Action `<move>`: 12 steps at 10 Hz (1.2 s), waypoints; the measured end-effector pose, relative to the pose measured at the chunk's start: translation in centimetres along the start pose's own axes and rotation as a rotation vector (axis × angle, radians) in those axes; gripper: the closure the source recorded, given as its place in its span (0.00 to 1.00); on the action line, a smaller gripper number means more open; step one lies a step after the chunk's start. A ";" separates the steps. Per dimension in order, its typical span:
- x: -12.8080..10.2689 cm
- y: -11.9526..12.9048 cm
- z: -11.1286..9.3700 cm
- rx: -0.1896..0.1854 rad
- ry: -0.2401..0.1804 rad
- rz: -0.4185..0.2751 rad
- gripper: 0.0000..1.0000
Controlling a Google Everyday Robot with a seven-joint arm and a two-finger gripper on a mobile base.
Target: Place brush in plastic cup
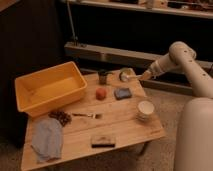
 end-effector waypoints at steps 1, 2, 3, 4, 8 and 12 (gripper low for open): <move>0.0 0.0 0.0 0.000 0.000 0.000 1.00; 0.0 0.0 0.0 0.000 0.000 0.000 1.00; 0.0 0.0 0.0 0.000 0.000 0.000 1.00; 0.0 0.0 0.0 0.001 0.001 0.000 1.00; -1.1 -1.4 0.1 0.095 0.034 -0.027 1.00; -5.6 -6.7 0.6 0.455 0.083 -0.125 1.00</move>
